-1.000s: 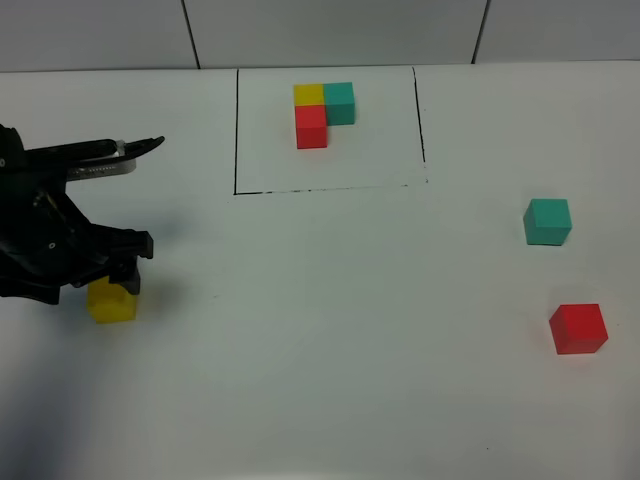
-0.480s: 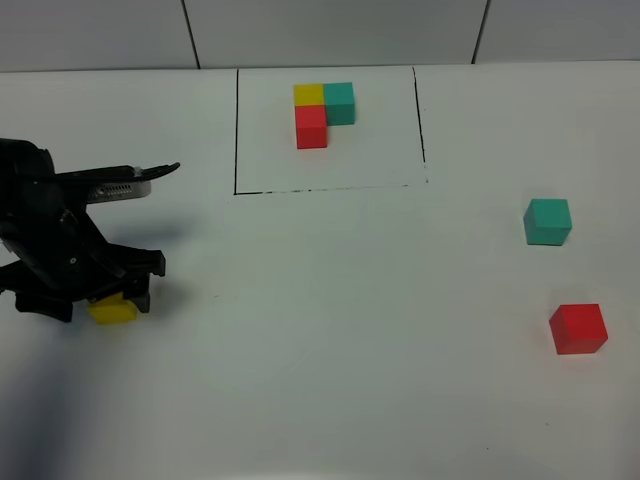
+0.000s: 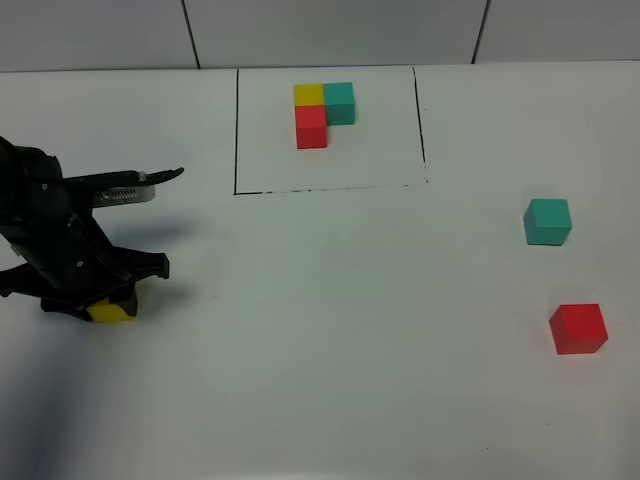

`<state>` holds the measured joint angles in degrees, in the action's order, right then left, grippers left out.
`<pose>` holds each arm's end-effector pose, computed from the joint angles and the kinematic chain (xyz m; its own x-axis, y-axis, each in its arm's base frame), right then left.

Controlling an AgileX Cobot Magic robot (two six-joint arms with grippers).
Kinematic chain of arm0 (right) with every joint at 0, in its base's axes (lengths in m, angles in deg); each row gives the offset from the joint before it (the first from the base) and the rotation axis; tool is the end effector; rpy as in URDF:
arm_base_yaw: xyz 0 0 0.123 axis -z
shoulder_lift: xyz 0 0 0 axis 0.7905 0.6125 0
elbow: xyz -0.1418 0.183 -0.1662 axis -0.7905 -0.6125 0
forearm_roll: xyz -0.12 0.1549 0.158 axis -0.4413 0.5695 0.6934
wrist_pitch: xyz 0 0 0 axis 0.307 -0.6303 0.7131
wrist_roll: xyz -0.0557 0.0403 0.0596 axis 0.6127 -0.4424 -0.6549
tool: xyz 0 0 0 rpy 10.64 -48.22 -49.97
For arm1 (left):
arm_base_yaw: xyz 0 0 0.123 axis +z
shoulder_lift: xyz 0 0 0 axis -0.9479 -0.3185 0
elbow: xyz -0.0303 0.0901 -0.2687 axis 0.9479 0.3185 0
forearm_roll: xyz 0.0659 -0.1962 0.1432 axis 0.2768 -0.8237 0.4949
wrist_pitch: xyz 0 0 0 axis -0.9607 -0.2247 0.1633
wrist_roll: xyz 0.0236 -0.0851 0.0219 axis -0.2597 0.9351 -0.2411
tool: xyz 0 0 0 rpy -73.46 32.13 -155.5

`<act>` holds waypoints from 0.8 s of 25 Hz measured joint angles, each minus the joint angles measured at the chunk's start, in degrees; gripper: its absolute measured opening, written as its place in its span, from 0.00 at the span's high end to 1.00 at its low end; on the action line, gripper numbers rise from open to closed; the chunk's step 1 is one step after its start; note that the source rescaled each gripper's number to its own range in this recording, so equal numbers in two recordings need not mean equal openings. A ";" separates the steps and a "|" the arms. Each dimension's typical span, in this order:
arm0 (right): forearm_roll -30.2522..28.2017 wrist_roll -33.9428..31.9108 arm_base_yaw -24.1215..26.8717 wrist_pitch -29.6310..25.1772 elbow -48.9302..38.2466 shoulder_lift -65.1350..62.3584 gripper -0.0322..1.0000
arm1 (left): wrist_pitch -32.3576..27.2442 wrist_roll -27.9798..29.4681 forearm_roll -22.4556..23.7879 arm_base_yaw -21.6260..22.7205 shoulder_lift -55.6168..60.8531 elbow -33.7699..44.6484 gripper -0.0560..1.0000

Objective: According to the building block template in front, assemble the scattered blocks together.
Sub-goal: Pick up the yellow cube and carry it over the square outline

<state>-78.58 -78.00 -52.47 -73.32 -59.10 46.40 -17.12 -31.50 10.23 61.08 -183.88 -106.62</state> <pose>0.0031 0.0044 0.2768 -0.5031 -0.0103 -0.8642 -0.0501 0.9986 0.0172 0.3078 -0.0568 0.1246 -0.9828 -0.1022 -0.1541 -0.0955 0.9942 -0.0502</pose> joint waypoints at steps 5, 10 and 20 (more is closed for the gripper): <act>0.00 0.00 0.00 0.00 0.00 0.00 0.26 | -3.02 -6.20 0.00 -0.06 0.00 -2.78 0.95; 0.00 0.00 0.00 0.00 0.00 0.00 0.26 | -9.95 -21.14 0.10 -2.35 -0.06 -9.61 0.95; 0.00 0.00 0.00 0.00 0.00 0.00 0.26 | -21.29 -50.04 0.23 -10.66 -3.62 -25.93 0.95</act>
<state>-78.58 -78.00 -52.47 -73.32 -59.10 46.40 -38.41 -81.53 10.46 50.42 -187.50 -132.55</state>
